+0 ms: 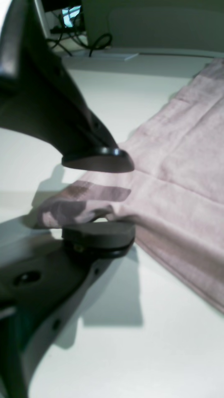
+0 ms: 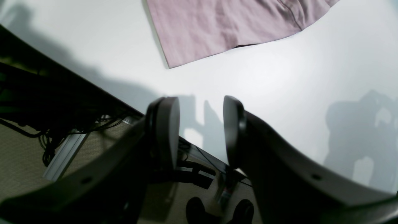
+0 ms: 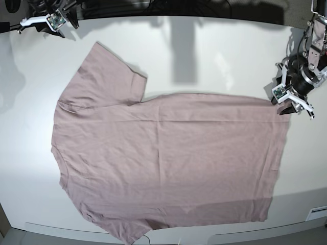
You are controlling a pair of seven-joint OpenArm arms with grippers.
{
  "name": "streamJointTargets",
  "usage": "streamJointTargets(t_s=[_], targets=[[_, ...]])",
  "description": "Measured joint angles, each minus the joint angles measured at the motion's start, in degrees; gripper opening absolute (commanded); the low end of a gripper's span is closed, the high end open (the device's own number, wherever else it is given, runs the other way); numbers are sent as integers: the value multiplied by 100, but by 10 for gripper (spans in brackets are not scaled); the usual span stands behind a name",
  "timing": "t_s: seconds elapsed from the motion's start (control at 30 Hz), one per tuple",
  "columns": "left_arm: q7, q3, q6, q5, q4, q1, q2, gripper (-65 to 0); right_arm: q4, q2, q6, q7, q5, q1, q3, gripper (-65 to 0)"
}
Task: Fold the T-shirt properly
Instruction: 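Move the left gripper to the shirt's hem corner and grasp it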
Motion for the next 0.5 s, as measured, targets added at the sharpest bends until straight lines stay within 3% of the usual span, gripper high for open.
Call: streamJointTargets(t_s=[0.17, 0.33, 0.5], targets=[[-118, -7, 81, 85, -146, -24, -2, -391, 0, -2, 0, 0, 0, 0, 0, -409], [-282, -11, 105, 26, -361, -48, -2, -451, 0, 0, 0, -2, -2, 0, 0, -409], [-761, -35, -319, 664, -479, -131, -35, -505, 2, 0, 0, 0, 0, 0, 0, -409]])
